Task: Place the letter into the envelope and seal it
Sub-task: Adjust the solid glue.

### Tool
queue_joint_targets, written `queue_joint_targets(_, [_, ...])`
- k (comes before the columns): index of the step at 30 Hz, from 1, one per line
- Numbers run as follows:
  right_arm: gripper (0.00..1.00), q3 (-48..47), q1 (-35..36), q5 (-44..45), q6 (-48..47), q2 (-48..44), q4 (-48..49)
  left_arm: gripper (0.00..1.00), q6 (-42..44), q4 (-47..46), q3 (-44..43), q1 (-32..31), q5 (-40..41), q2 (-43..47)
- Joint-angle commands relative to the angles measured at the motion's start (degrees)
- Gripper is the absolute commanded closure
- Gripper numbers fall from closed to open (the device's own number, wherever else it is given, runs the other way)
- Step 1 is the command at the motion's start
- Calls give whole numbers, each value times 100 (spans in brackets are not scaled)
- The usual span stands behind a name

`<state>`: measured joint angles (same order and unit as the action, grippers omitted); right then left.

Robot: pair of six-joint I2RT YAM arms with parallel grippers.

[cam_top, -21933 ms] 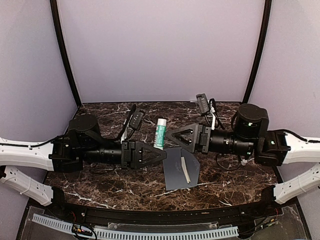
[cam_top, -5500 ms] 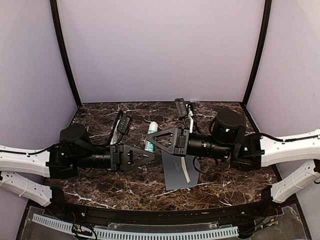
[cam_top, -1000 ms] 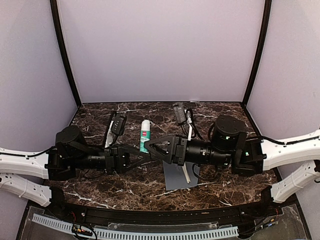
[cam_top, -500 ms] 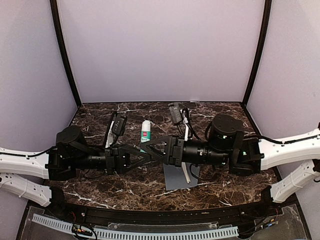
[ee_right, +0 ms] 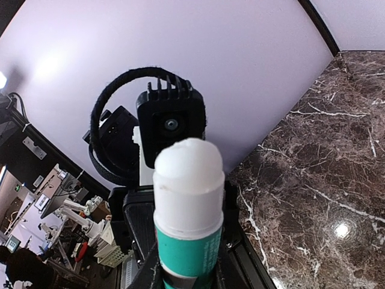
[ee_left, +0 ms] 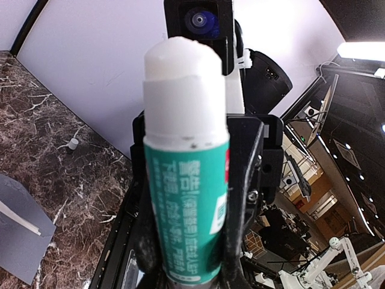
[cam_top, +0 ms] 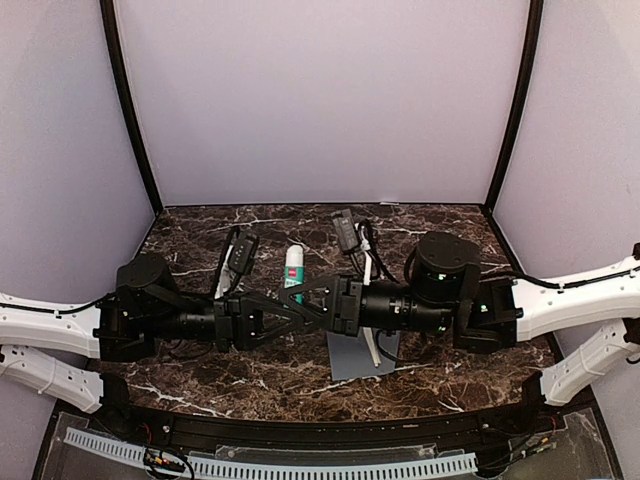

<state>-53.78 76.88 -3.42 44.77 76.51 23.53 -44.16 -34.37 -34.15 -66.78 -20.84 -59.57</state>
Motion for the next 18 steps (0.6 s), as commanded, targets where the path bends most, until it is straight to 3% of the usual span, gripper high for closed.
queue_joint_targets(1, [93, -86, 38, 75, 28, -82, 182, 95, -24, -181, -70, 7, -24, 22])
queue_joint_targets(2, [93, -47, 45, 90, 43, -120, 193, 88, -41, -157, -72, 7, -20, 23])
queue_joint_targets(3, [93, -8, 39, 116, 48, -155, 201, 68, -58, -127, -85, 7, -15, 35])
queue_joint_targets(5, [94, 55, 37, 185, 29, -244, 134, 41, -104, 37, -133, 7, 3, 64])
queue_joint_targets(7, [95, 117, 24, 289, -15, -357, 4, 30, -127, 229, -165, 7, 54, 136])
queue_joint_targets(11, [96, 241, 1, 232, -142, -574, -195, 15, -194, 527, -188, 10, 348, 364])
queue_joint_targets(18, [97, 84, -5, -407, -461, -582, -747, 12, -241, 1074, -626, 7, 533, 288])
